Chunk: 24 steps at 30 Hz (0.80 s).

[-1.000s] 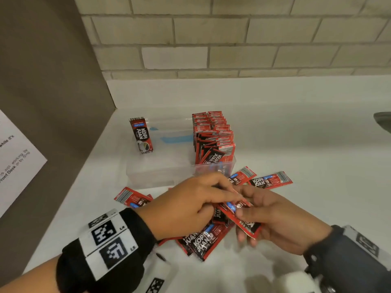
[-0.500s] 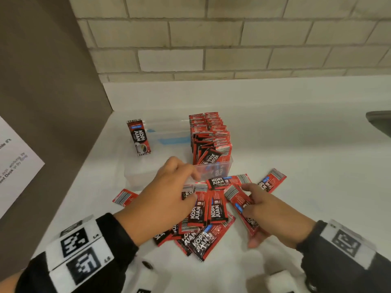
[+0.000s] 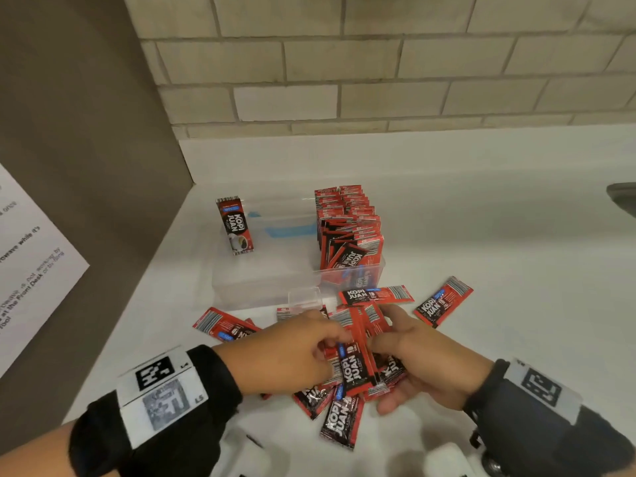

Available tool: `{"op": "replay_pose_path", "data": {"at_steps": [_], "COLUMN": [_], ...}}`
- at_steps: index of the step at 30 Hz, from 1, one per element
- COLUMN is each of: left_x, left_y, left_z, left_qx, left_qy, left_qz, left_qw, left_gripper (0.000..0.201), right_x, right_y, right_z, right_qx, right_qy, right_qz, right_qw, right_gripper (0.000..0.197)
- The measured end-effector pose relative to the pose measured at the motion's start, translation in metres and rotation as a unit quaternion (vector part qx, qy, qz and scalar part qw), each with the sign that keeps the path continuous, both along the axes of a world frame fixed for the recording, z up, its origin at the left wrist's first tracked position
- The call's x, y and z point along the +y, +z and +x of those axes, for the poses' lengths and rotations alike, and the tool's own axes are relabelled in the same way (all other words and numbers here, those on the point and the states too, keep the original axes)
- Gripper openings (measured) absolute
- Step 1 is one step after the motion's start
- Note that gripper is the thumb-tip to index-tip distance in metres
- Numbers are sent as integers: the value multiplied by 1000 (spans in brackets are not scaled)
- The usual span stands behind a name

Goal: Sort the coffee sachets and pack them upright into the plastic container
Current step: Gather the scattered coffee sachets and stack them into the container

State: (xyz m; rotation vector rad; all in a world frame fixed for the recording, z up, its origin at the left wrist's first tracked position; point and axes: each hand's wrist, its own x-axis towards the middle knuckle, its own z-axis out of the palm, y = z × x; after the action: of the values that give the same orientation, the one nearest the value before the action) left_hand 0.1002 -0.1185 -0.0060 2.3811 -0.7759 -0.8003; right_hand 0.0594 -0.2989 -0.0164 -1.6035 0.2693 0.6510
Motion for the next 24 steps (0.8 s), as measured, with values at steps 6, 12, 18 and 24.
{"op": "replay_pose_path", "data": {"at_steps": [6, 12, 18, 24], "left_x": [5, 30, 41, 13], "left_y": [-1, 17, 32, 47], "left_z": [-5, -13, -26, -26], "left_qx": [76, 172, 127, 214], "left_qy": [-1, 99, 174, 166], "left_qz": [-53, -196, -305, -456], "left_qw": [996, 960, 928, 848], "left_gripper": [59, 50, 52, 90], "right_x": [2, -15, -9, 41], "right_y": [-6, 1, 31, 49], "right_z": [-9, -20, -23, 3], "right_qx": [-30, -32, -125, -338], "right_qy": [28, 45, 73, 108], "right_qz": [-14, 28, 102, -38], "right_qw": [999, 998, 984, 934], "right_gripper": [37, 39, 40, 43]}}
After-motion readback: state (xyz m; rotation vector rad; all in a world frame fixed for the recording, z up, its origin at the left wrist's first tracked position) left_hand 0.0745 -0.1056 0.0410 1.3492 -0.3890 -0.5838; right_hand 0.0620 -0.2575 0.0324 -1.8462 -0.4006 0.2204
